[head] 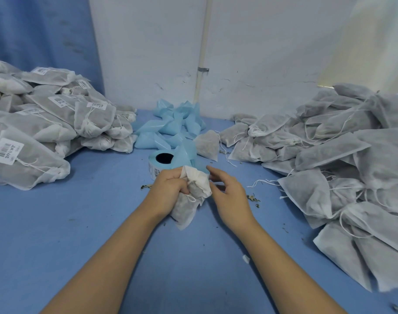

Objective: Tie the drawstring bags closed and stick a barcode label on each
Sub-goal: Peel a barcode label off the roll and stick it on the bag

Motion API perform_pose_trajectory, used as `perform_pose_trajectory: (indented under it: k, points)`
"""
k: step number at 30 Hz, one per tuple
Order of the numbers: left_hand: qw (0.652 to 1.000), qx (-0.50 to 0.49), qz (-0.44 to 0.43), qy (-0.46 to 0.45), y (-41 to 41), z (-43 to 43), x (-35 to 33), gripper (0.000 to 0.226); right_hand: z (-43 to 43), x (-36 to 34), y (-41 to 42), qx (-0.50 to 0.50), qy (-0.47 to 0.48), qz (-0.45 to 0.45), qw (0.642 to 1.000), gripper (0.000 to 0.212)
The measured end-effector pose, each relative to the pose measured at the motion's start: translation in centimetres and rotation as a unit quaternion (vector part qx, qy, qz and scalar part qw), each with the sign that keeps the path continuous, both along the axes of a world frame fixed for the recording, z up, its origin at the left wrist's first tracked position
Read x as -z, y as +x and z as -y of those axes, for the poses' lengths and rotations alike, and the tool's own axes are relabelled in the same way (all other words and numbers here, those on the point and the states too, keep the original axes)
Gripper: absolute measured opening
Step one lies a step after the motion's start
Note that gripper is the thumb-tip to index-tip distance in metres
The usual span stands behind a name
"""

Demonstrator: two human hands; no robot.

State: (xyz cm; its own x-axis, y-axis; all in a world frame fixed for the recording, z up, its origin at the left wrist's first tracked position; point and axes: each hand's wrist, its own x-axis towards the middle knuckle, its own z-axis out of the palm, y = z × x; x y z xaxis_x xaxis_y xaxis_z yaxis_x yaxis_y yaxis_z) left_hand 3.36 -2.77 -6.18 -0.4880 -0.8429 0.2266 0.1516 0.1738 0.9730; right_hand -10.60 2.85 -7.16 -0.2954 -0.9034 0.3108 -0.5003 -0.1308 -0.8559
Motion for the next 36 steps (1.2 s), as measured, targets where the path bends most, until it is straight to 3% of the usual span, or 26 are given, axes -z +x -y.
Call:
perform_pose_trajectory:
  k: [3,6,11,15,19,23,30,36]
  points:
    - [1.000,0.001,0.002,0.012,0.0,-0.2,-0.2,0.035,0.0,-0.1,0.1,0.002,-0.021,0.046,0.999,0.020]
    - [1.000,-0.001,0.009,0.008,0.1,-0.2,-0.1,0.040,0.1,-0.1,0.0,0.009,-0.036,0.051,0.998,0.014]
    - [1.000,-0.021,0.016,0.013,0.0,-0.1,0.1,0.042,0.1,-0.1,-0.2,0.032,-0.056,0.091,0.994,0.024]
    - [0.998,-0.063,0.016,0.027,-0.4,-0.1,0.0,0.035,0.2,0.0,-0.6,0.087,-0.061,0.144,0.984,0.019]
    - [0.995,-0.095,0.005,0.024,-1.0,-0.1,0.0,0.032,0.2,0.3,-1.3,0.175,-0.083,0.205,0.959,0.021]
    - [0.991,-0.135,0.007,0.003,-1.3,-0.2,0.3,0.017,0.1,-0.1,-1.3,0.181,-0.096,0.273,0.940,0.018]
    - [0.994,-0.104,-0.042,0.010,-1.8,-0.2,0.1,0.059,-0.5,-0.9,-0.7,0.131,-0.110,0.310,0.935,0.022]
    - [0.989,-0.128,-0.069,0.017,-1.6,-0.4,0.1,0.053,-0.6,-1.2,-0.3,0.123,-0.097,0.335,0.929,0.022]
